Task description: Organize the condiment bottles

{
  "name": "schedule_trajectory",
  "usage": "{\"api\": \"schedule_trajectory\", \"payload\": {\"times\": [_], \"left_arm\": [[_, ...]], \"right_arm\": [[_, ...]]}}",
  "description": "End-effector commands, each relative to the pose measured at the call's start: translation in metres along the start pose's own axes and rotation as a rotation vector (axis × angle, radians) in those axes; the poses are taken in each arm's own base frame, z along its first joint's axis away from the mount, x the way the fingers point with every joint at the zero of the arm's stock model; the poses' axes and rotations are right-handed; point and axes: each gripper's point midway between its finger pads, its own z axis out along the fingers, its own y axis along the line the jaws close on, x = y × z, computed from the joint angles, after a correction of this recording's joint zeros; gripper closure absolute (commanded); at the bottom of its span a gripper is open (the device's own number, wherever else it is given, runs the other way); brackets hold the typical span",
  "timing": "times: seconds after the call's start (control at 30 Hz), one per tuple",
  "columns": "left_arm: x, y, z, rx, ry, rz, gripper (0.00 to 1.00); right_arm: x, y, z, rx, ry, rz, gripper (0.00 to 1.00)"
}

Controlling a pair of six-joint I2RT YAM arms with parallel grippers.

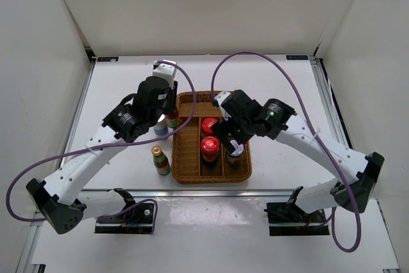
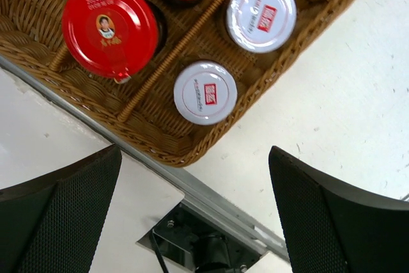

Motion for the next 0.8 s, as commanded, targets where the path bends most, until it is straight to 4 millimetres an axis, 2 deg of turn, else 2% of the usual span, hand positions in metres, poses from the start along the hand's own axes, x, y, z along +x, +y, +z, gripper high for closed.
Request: {"api": "schedule_trajectory", "payload": {"times": [0.0, 0.07, 0.1, 0.13, 0.17, 0.23, 0.27, 0.33, 0.6, 0.7, 0.77], "left_arm": [[-0.054, -0.008, -0.010, 0.038, -0.167, -0.102, 0.89], [-0.048, -0.012, -0.004, 0.046, -0.153, -0.107, 0.89], [-0.052, -0.013, -0.005, 0.050, -0.167, -0.125, 0.89], [-0.043, -0.013, 0.000, 0.046, -0.147, -0.115, 0.89], [-0.044, -0.018, 0.002, 0.057, -0.150, -0.141, 0.89], [-0.031, -0.020, 0.011, 0.052, -0.121, -0.144, 0.89], [-0.033, -0.022, 0.011, 0.056, -0.130, -0.170, 0.89], [-0.021, -0.026, 0.020, 0.061, -0.106, -0.177, 0.89], [0.000, -0.035, 0.041, 0.059, -0.087, -0.219, 0.89], [0.008, -0.039, 0.050, 0.056, -0.077, -0.226, 0.89], [0.016, -0.049, 0.058, 0.067, -0.055, -0.208, 0.89]], "right_arm": [[0.007, -0.016, -0.014, 0.067, -0.016, 0.087, 0.01], [0.012, -0.020, -0.024, 0.075, -0.005, 0.119, 0.01], [0.008, -0.023, -0.030, 0.078, -0.017, 0.138, 0.01], [0.007, -0.024, -0.035, 0.077, -0.026, 0.149, 0.01], [0.008, -0.027, -0.037, 0.083, -0.024, 0.159, 0.01], [0.008, -0.031, -0.047, 0.085, -0.047, 0.171, 0.01], [0.010, -0.031, -0.050, 0.085, -0.045, 0.171, 0.01], [0.012, -0.036, -0.060, 0.089, -0.065, 0.184, 0.01], [0.039, -0.042, -0.076, 0.099, -0.031, 0.168, 0.01], [0.042, -0.042, -0.079, 0.101, -0.017, 0.166, 0.01], [0.040, -0.043, -0.087, 0.098, -0.041, 0.170, 0.01]]}}
